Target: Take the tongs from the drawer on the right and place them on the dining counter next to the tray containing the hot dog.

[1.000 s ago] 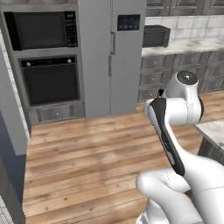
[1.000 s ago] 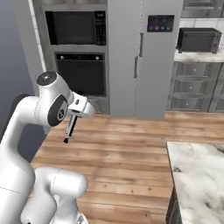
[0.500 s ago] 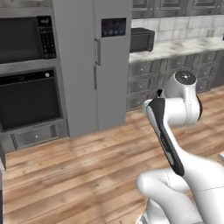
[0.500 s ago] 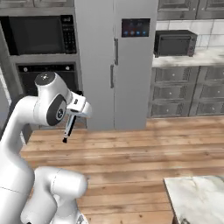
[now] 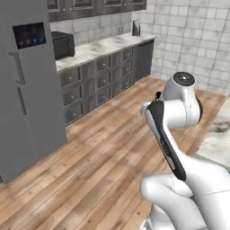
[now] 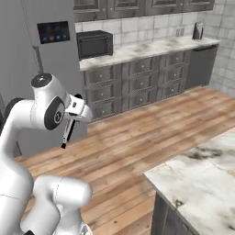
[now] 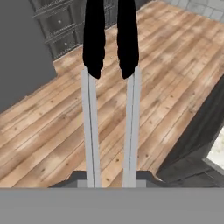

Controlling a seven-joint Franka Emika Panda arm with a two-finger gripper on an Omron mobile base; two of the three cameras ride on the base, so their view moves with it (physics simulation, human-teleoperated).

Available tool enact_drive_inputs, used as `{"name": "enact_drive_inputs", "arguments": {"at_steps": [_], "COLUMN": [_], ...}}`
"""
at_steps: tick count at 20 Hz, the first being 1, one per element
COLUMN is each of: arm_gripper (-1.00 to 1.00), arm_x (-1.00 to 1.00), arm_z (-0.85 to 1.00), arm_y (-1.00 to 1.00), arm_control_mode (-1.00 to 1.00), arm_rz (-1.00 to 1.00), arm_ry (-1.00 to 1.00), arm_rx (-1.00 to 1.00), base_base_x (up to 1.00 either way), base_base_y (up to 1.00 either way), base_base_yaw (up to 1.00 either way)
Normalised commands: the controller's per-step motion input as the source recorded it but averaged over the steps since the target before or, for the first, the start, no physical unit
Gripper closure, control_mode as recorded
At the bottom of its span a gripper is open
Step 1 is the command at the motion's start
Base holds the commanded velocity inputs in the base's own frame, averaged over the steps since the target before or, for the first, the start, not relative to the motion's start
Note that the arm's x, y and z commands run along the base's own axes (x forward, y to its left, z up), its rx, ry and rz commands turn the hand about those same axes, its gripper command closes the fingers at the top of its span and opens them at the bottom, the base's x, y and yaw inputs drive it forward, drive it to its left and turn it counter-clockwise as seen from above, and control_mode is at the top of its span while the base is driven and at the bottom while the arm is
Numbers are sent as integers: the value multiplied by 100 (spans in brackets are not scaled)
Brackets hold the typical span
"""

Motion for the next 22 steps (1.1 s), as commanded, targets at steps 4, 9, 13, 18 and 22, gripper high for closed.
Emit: {"name": "enact_drive_inputs", "arguments": {"at_steps": [4,9,13,18,22], "arm_gripper": [100,100,100,100,100], "arm_x": [0,0,0,0,0], "arm_z": [0,0,0,0,0], "arm_y": [0,0,0,0,0], "arm_control_mode": [100,100,100,100,100], "arm_rz": [0,0,0,0,0], "arm_ry": [0,0,0,0,0], "arm_rx": [0,0,0,0,0], "base_base_x": [45,87,89,100,100], "base_base_y": [52,77,82,69,71], "base_base_yaw": [-79,-59,-56,-54,-38]}}
